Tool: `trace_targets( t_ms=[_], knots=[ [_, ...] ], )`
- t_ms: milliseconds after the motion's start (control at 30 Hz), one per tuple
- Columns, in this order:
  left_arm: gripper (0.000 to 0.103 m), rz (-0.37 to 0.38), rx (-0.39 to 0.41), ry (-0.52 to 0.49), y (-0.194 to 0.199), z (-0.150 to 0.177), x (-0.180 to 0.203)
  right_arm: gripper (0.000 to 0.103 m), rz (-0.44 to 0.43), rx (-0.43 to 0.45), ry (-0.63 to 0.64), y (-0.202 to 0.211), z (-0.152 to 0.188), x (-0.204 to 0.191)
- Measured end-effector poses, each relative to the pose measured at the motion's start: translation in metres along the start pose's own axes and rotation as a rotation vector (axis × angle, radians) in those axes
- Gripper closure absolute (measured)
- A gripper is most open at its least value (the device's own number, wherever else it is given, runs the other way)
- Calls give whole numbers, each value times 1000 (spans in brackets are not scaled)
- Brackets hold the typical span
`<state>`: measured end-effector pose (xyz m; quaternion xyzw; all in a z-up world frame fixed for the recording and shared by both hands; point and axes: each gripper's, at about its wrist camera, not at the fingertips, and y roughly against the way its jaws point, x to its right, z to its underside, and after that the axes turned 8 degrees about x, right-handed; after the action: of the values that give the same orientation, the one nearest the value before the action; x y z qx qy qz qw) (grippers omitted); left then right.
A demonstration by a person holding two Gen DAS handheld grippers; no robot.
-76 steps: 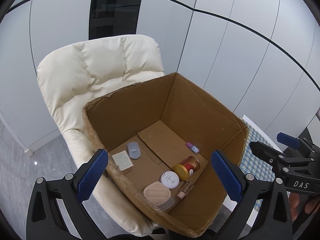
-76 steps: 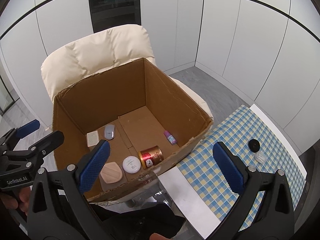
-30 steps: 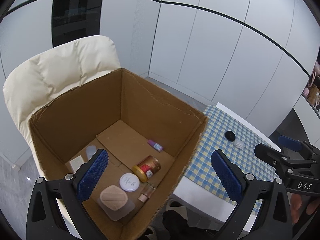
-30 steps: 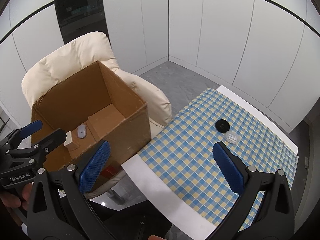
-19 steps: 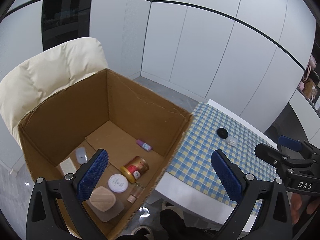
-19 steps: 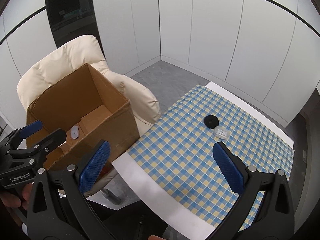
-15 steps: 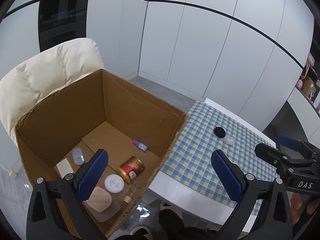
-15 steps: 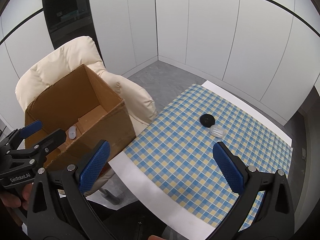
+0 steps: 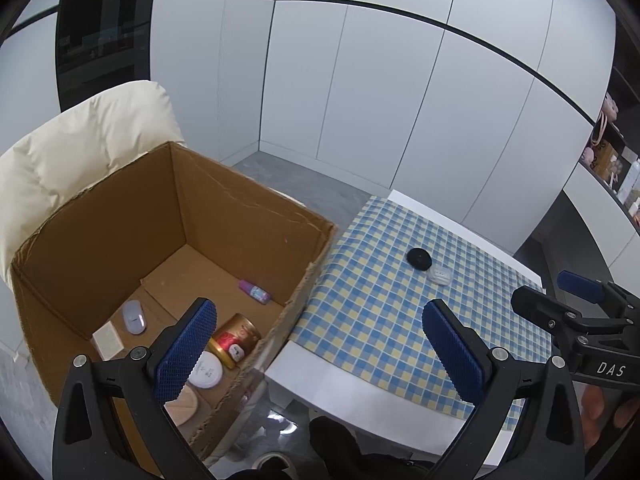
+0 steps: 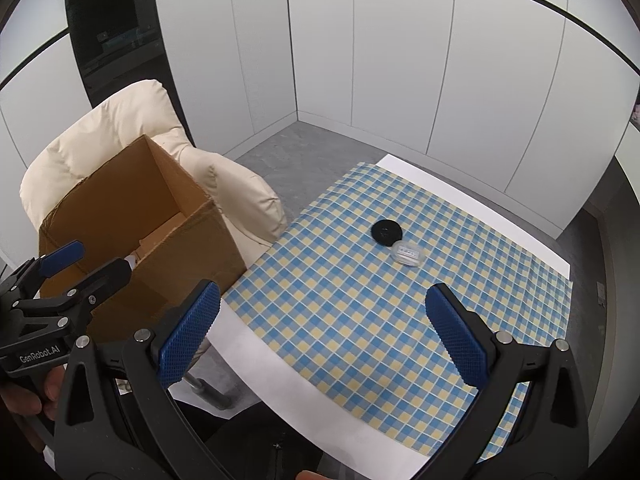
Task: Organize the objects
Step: 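Move both open tools toward the black compact and clear case on the tablecloth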
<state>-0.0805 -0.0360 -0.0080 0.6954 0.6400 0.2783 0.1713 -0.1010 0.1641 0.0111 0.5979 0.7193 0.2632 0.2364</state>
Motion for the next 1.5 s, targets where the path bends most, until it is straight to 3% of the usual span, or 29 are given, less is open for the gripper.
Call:
trace_targets(
  t_ms=[1500],
  knots=[
    [0,151,-43,-138,-21,9,119,0,153,-3,-136,39,33,108]
  ],
)
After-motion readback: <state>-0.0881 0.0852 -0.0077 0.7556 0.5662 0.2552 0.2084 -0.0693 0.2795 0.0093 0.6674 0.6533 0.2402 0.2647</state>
